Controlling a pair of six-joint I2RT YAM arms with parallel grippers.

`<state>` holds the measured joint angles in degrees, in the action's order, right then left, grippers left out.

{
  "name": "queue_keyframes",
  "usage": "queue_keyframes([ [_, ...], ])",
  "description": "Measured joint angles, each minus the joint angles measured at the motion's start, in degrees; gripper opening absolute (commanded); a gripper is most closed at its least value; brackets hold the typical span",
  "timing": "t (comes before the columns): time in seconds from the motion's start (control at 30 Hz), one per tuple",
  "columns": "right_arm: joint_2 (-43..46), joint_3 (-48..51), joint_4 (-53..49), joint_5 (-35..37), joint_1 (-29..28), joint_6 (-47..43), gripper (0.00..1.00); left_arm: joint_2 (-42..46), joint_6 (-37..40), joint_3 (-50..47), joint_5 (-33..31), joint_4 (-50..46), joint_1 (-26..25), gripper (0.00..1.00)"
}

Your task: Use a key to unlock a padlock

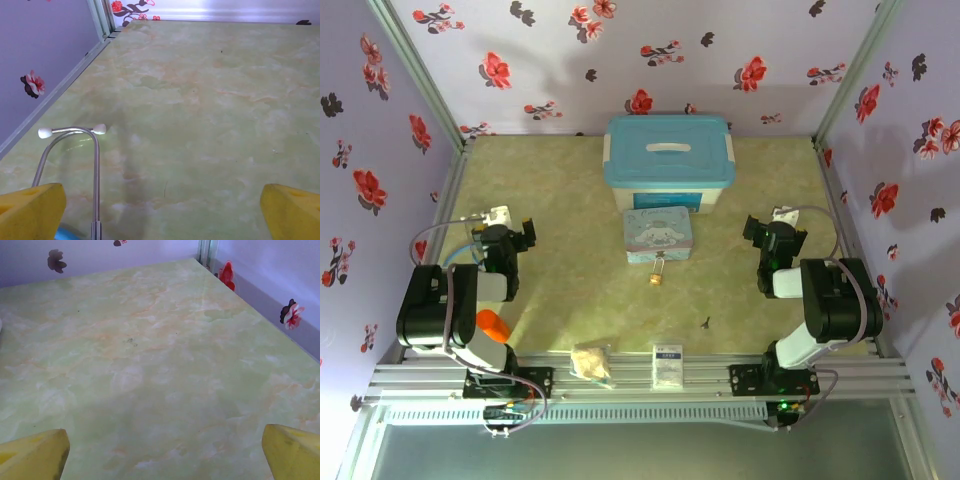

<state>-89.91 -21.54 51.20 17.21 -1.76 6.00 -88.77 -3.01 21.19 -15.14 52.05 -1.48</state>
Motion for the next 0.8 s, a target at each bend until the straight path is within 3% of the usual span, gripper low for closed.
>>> queue_keyframes([
  [0.8, 0.0, 0.0, 0.0, 0.0, 0.0, 0.0, 0.99, 0.0, 0.0, 0.0, 1.3, -0.2, 0.0, 1.00],
])
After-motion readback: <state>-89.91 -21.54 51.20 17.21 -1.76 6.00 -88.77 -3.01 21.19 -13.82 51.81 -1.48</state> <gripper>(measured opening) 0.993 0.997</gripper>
